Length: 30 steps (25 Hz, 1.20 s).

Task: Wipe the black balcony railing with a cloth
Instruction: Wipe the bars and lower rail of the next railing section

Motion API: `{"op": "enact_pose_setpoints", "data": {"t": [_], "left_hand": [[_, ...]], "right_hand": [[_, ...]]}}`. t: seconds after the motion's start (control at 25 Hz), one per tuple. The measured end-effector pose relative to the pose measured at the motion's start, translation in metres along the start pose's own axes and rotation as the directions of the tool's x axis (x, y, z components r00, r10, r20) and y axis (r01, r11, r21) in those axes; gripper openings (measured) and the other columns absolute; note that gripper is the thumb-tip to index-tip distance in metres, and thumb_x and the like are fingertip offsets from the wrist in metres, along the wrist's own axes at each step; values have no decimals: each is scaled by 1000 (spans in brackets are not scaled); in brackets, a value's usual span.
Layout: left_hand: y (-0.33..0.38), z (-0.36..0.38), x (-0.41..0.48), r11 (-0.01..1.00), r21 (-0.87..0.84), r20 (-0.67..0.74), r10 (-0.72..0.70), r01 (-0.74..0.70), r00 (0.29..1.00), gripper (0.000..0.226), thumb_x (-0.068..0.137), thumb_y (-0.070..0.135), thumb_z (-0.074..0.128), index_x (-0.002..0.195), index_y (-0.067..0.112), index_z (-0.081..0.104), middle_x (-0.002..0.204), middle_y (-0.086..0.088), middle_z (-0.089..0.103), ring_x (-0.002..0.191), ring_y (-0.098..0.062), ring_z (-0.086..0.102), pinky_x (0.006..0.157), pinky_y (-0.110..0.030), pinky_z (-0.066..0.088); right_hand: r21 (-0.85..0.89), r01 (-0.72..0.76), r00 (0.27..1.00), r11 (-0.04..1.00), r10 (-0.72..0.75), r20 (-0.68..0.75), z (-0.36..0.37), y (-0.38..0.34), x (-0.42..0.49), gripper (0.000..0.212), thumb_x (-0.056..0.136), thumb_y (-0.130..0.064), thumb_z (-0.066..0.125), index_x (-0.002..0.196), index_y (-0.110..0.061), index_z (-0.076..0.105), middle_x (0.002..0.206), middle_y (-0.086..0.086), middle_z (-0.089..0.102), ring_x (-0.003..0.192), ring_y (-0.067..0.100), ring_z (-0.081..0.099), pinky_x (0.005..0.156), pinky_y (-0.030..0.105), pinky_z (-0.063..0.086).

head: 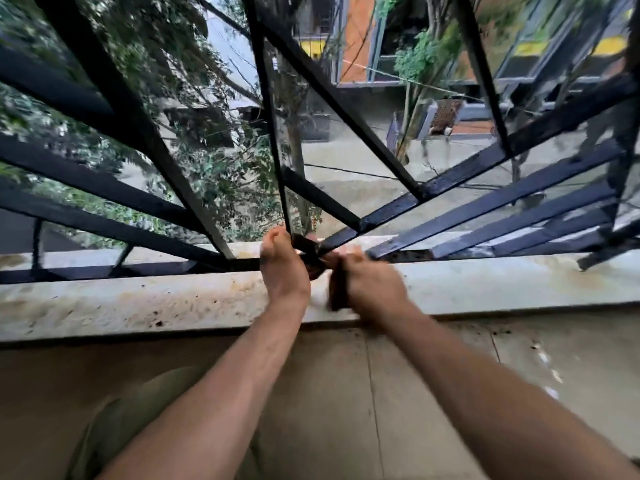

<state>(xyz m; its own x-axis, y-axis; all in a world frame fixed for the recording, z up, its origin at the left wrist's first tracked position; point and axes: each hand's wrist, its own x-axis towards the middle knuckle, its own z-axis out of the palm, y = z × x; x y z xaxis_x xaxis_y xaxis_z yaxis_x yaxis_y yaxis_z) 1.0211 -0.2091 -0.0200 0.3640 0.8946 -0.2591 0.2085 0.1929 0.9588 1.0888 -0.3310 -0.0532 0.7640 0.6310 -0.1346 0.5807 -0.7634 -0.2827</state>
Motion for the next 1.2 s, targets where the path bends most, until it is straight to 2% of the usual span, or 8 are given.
{"op": "enact_pose_setpoints", "data": {"t": [0.16, 0.36, 0.6, 0.72, 0.8, 0.92, 1.08, 1.2], "left_hand": [[-18, 9, -1, 977, 76, -156, -186, 200, 970, 45, 80, 37, 38, 99, 5, 64, 102, -18, 67, 97, -36, 62, 82, -46, 48], [-10, 24, -8, 915, 165, -209, -334, 369, 919, 33, 80, 23, 54, 96, -1, 71, 92, -17, 69, 93, -40, 66, 80, -42, 53], [-11, 19, -20, 930, 334, -28, -154, 155, 988, 25, 71, 27, 53, 73, 18, 77, 70, 1, 74, 75, -27, 71, 74, -37, 57], [2, 11, -17, 916, 398, 11, -64, 54, 998, 24, 78, 21, 55, 70, 22, 78, 70, 4, 73, 75, -21, 69, 74, -35, 56], [6, 7, -19, 908, 419, 17, -4, -4, 1000, 28, 76, 23, 50, 68, 24, 77, 71, 4, 74, 77, -22, 68, 77, -36, 56], [18, 5, -23, 970, 239, 28, 32, -38, 999, 34, 66, 24, 43, 61, 27, 76, 58, 2, 70, 67, -23, 70, 71, -40, 59], [15, 5, -19, 988, 24, 5, 151, -151, 988, 33, 71, 17, 45, 66, 23, 77, 66, 1, 73, 70, -24, 70, 70, -47, 59], [19, 1, -30, 940, -2, 201, 335, -341, 921, 32, 83, 13, 45, 95, 19, 74, 83, 4, 73, 80, -20, 67, 76, -45, 56]], "right_hand": [[-251, -266, 947, 931, 205, -246, -47, 39, 13, 56, 90, -29, 54, 139, -2, 48, 130, 18, 56, 88, 35, 70, 67, 36, 49], [516, -59, 998, 854, 35, 56, -3, -36, 12, 29, 84, -35, 59, 103, -21, 74, 102, 5, 72, 98, 31, 67, 69, 30, 44], [-261, 46, 999, 964, -50, -6, -2, 39, 3, 44, 90, -20, 55, 134, -23, 53, 150, 0, 48, 79, 34, 70, 60, 37, 49], [53, -93, 996, 994, 94, -12, 18, -28, 0, 34, 96, -15, 48, 130, -11, 50, 144, 9, 45, 79, 33, 70, 60, 38, 43], [618, -248, 959, 746, 280, 46, 30, -56, 4, 11, 95, -16, 56, 103, -12, 61, 110, 7, 59, 75, 28, 62, 63, 37, 40], [988, -145, 766, -48, 627, 142, 20, -73, -12, 18, 76, -8, 57, 89, -12, 69, 85, 7, 70, 75, 22, 63, 67, 35, 50], [698, 134, 673, 703, 453, -585, 3, -71, -23, 38, 82, -12, 70, 118, -18, 61, 128, -5, 53, 103, 15, 60, 79, 31, 51], [602, 110, 800, 791, 289, -526, 2, -52, -21, 45, 96, -27, 66, 138, -33, 52, 140, -19, 49, 104, 9, 63, 80, 38, 56]]}}
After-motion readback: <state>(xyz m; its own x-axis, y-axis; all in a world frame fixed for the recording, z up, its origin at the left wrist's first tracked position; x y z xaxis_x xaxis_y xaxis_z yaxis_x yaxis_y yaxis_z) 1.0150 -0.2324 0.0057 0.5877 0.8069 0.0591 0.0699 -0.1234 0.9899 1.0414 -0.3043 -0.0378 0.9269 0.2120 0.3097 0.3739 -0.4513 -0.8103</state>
